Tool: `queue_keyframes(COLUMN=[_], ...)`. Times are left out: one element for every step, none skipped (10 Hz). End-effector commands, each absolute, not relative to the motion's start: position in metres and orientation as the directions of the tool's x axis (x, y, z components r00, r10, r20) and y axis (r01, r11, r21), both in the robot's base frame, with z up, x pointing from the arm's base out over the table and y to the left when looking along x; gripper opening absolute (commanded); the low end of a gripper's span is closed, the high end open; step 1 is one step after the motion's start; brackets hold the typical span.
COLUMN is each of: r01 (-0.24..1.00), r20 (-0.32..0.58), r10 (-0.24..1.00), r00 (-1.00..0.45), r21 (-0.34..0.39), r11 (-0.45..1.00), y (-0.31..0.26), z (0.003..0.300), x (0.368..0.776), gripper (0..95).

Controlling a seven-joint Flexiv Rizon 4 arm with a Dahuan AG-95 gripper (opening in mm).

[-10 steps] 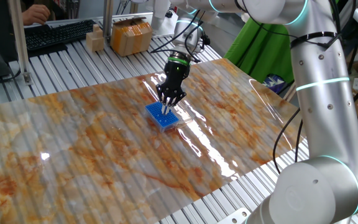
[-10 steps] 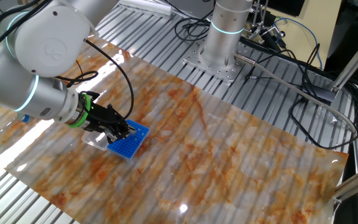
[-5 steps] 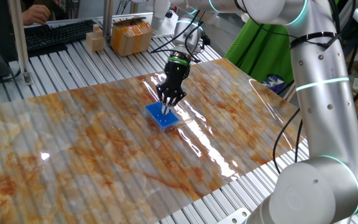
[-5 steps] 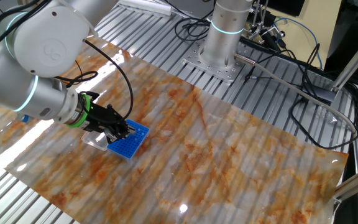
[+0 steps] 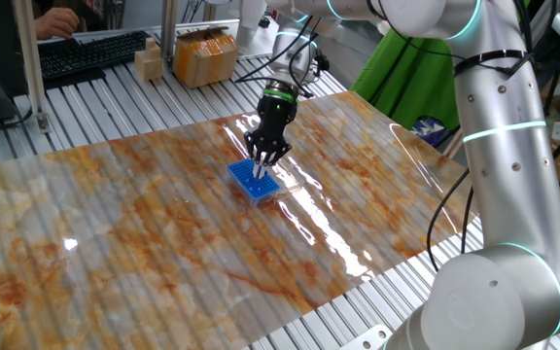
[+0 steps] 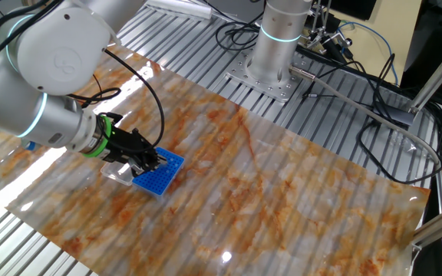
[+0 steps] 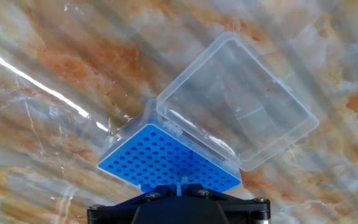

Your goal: Insert a small pipette tip into the holder for small pipette tips

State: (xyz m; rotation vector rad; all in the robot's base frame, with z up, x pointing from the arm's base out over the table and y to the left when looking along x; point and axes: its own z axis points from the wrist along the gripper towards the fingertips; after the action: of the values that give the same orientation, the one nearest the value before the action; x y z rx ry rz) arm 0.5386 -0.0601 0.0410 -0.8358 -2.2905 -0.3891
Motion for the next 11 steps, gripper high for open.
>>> queue_keyframes(r01=[0.66, 0.661, 0.662, 0.662, 0.656, 0.653, 0.631, 0.618, 0.587, 0.557, 0.541], r20=[0.675, 0.676, 0.677, 0.677, 0.675, 0.673, 0.66, 0.652, 0.627, 0.603, 0.581], r10=[0.463, 0.463, 0.463, 0.463, 0.458, 0.455, 0.44, 0.429, 0.416, 0.404, 0.402], r00=[-0.575, -0.573, -0.573, -0.573, -0.579, -0.583, -0.609, -0.625, -0.658, -0.688, -0.707], r21=[0.048, 0.049, 0.048, 0.049, 0.053, 0.054, 0.067, 0.077, 0.081, 0.082, 0.079], r11=[0.75, 0.749, 0.748, 0.748, 0.753, 0.756, 0.773, 0.782, 0.806, 0.826, 0.837], y=[-0.061, -0.061, -0.061, -0.061, -0.061, -0.062, -0.063, -0.064, -0.065, -0.064, -0.062], z=[0.041, 0.042, 0.042, 0.042, 0.046, 0.049, 0.057, 0.062, 0.07, 0.076, 0.082], x=[0.539, 0.539, 0.539, 0.539, 0.538, 0.538, 0.535, 0.534, 0.531, 0.529, 0.528], gripper=[19.0, 19.0, 19.0, 19.0, 19.0, 19.0, 0.0, 0.0, 0.0, 19.0, 19.0])
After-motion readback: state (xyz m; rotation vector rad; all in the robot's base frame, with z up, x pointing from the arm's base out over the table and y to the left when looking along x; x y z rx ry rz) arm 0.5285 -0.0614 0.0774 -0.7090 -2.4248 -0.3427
